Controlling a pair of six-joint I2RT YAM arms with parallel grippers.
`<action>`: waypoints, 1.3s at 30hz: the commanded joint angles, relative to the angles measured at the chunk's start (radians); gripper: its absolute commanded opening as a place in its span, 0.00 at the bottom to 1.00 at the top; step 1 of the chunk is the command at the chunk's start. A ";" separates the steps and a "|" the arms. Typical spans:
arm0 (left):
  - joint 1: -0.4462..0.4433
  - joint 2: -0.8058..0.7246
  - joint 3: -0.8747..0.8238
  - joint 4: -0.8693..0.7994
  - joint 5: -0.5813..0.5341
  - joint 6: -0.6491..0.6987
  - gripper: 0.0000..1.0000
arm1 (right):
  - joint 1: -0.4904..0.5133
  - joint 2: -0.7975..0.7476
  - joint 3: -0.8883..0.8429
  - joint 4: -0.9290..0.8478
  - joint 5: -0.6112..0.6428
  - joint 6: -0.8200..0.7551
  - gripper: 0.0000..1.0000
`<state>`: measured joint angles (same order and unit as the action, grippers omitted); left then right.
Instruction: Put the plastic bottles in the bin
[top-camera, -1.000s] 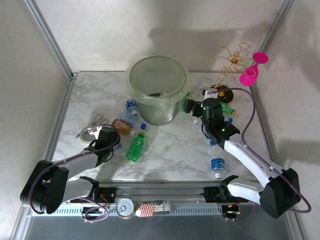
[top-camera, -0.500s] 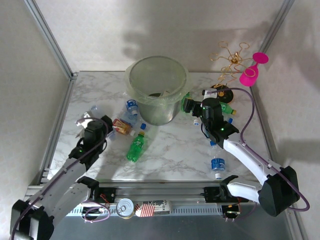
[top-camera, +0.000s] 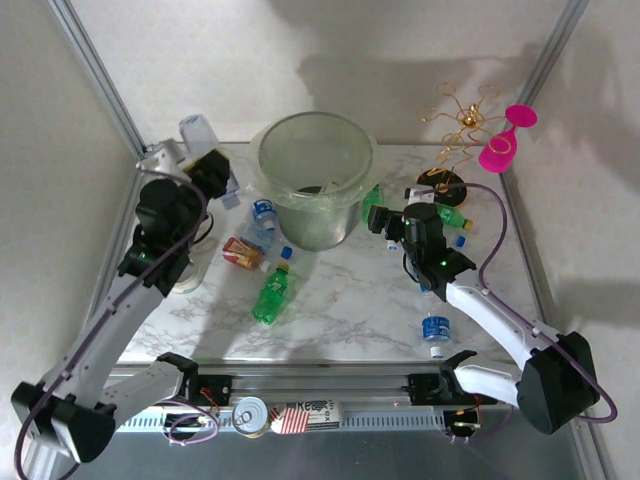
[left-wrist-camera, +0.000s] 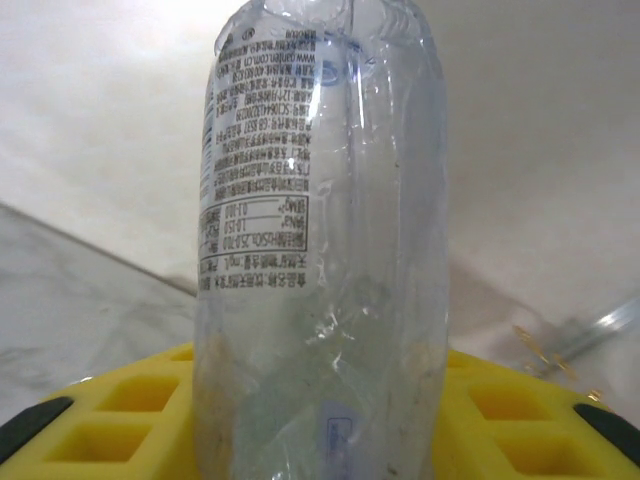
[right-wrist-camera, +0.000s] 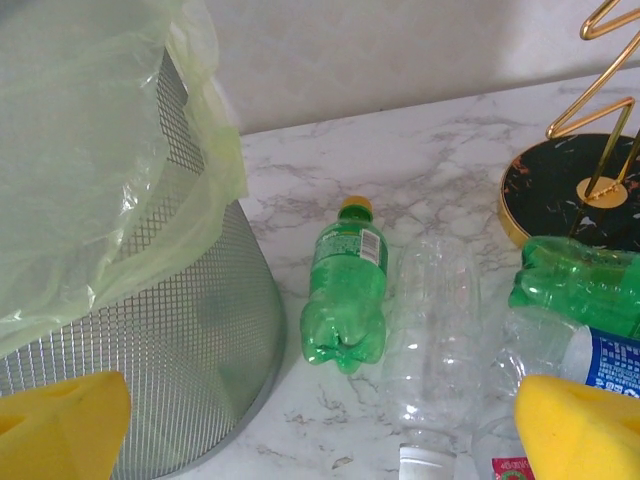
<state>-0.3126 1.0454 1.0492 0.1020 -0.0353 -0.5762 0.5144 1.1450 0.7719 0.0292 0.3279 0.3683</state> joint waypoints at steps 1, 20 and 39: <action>-0.012 0.088 0.115 0.080 0.174 0.051 0.44 | -0.007 -0.039 -0.023 -0.003 -0.009 0.026 0.99; -0.179 0.685 0.627 -0.145 0.173 0.232 0.46 | -0.011 -0.169 -0.099 -0.053 -0.012 0.073 0.99; -0.207 0.880 0.795 -0.245 0.091 0.268 0.69 | -0.016 -0.248 -0.122 -0.114 0.019 0.073 0.99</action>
<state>-0.5140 1.9327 1.8091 -0.1352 0.0803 -0.3157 0.5060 0.9104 0.6579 -0.0723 0.3218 0.4324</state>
